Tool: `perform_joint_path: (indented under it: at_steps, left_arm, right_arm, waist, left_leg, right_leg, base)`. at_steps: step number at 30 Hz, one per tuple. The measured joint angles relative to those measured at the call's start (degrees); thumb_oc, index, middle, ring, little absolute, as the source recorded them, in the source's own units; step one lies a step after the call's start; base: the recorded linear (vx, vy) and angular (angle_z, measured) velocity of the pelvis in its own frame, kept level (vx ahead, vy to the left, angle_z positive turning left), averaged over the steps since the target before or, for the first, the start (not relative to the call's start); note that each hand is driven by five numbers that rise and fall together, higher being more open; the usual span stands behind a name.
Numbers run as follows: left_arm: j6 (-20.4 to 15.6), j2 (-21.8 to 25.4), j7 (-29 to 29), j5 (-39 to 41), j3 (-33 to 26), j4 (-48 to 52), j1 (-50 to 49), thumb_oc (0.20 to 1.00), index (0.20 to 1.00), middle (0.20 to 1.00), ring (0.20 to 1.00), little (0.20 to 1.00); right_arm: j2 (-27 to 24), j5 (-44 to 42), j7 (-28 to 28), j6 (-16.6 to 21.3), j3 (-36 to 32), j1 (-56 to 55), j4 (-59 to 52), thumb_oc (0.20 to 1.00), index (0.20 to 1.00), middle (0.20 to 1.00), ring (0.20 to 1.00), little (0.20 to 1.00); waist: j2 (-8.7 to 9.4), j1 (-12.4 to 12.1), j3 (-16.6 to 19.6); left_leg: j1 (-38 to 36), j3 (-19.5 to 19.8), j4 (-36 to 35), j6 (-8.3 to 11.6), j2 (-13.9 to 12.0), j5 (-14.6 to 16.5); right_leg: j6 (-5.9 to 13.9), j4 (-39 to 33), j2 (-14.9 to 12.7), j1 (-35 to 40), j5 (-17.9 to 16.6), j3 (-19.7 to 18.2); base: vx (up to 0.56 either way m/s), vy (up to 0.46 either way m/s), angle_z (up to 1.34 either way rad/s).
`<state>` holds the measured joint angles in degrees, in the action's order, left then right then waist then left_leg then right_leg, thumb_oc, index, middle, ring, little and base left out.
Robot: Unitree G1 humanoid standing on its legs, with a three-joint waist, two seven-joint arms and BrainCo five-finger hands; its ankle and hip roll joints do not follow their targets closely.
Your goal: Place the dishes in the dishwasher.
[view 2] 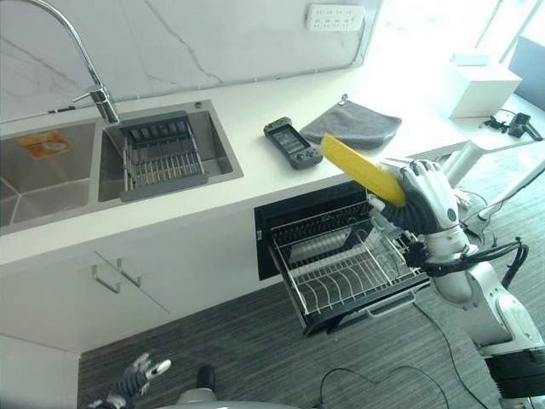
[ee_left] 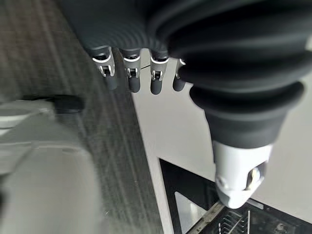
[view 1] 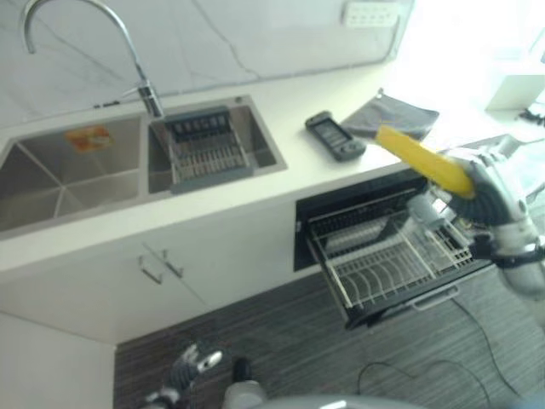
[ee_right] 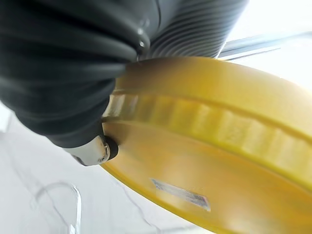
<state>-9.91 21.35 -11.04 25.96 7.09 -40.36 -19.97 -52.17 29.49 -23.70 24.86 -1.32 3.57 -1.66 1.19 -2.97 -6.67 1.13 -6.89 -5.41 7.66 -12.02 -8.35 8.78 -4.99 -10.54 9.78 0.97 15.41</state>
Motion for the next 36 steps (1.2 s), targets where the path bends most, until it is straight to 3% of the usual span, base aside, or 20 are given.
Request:
perform_joint_path:
  at_steps: [6, 15, 27, 28, 30, 32, 36]
  left_arm:
    - [-2.13, -1.34, -0.36, -0.03, -3.10, -2.54, 0.48, 1.000, 1.000, 1.000, 1.000, 1.000]
    - [-3.24, -2.05, -0.28, -0.09, -4.94, -7.05, 0.20, 1.000, 1.000, 1.000, 1.000, 1.000]
    - [-3.87, -1.93, 1.73, -0.03, -6.12, -7.07, 0.46, 1.000, 1.000, 1.000, 1.000, 1.000]
    - [-3.79, -1.55, 2.07, 0.07, -4.88, -8.48, 1.52, 1.000, 1.000, 1.000, 1.000, 1.000]
    - [-3.76, -1.55, 2.16, 0.30, -4.69, -9.29, 2.69, 1.000, 1.000, 1.000, 1.000, 1.000]
    - [-3.62, -1.41, 2.51, 0.63, -4.93, -9.70, 4.14, 1.000, 1.000, 1.000, 1.000, 1.000]
    - [-2.54, -0.35, 2.91, 1.63, -5.35, -9.67, 3.34, 1.000, 1.000, 1.000, 1.000, 1.000]
  right_arm:
    - [-0.16, 4.42, -0.73, 1.19, 3.34, -0.05, 4.11, 0.200, 0.200, 0.200, 0.200, 0.200]
    - [-0.12, 8.42, -1.20, 6.09, 8.71, -2.33, 12.03, 0.200, 0.200, 0.200, 0.200, 0.200]
    - [0.10, 11.15, -4.60, 8.01, 15.24, -1.15, 19.83, 0.200, 0.200, 0.200, 0.200, 0.200]
    - [-0.05, 12.24, -5.77, 8.19, 18.52, 1.58, 24.85, 0.200, 0.200, 0.200, 0.200, 0.200]
    - [-0.16, 12.79, -6.19, 8.30, 19.27, 2.63, 27.17, 0.200, 0.200, 0.200, 0.200, 0.200]
    - [-0.62, 13.32, -8.02, 8.26, 21.04, 6.67, 30.59, 0.200, 0.200, 0.200, 0.200, 0.200]
    - [-1.39, 13.38, -8.45, 7.78, 21.71, 7.06, 31.47, 0.200, 0.200, 0.200, 0.200, 0.200]
  waist:
    - [-0.31, -0.36, 0.51]
    - [0.07, -1.01, 0.79]
    - [0.13, -2.10, 1.01]
    - [-0.46, -2.18, 0.05]
    - [-1.70, -2.40, -1.20]
    - [-3.58, -2.42, -3.97]
    - [-3.54, -4.21, -5.72]
  left_leg:
    - [0.06, 0.23, 0.01, 0.01, 0.03, -0.01]
    - [-0.01, 1.10, 0.00, 0.02, 0.10, -0.05]
    - [-0.14, 1.76, 1.43, 0.35, 1.10, -0.33]
    - [0.62, 2.47, 4.55, 0.37, 0.93, 0.80]
    - [1.07, 3.34, 5.93, 0.41, 0.89, 1.14]
    - [3.89, 4.07, 9.87, 0.15, 0.60, 3.45]
    - [4.53, 4.76, 11.21, -0.13, 1.56, 4.21]
  right_leg:
    - [0.14, 0.00, 0.06, 0.08, 0.11, 0.39]
    - [0.34, 0.00, 0.14, 0.78, 0.38, 1.05]
    - [0.79, 0.13, 0.01, 1.12, 0.83, 1.14]
    - [0.68, 2.93, -0.28, 0.86, 2.07, 1.16]
    - [1.13, 5.46, -0.49, 0.28, 3.55, 1.43]
    - [0.65, 12.41, -1.71, -3.39, 6.95, 0.74]
    - [0.90, 16.17, -3.34, -4.37, 8.73, 0.96]
  base:
    - [0.00, 0.000, 0.00]
    - [0.00, -0.004, 0.04]
    - [0.00, 0.003, 0.01]
    - [-0.07, 0.004, 0.13]
    - [-0.06, 0.007, 0.12]
    - [0.05, 0.003, 0.05]
    - [0.08, -0.002, 0.13]
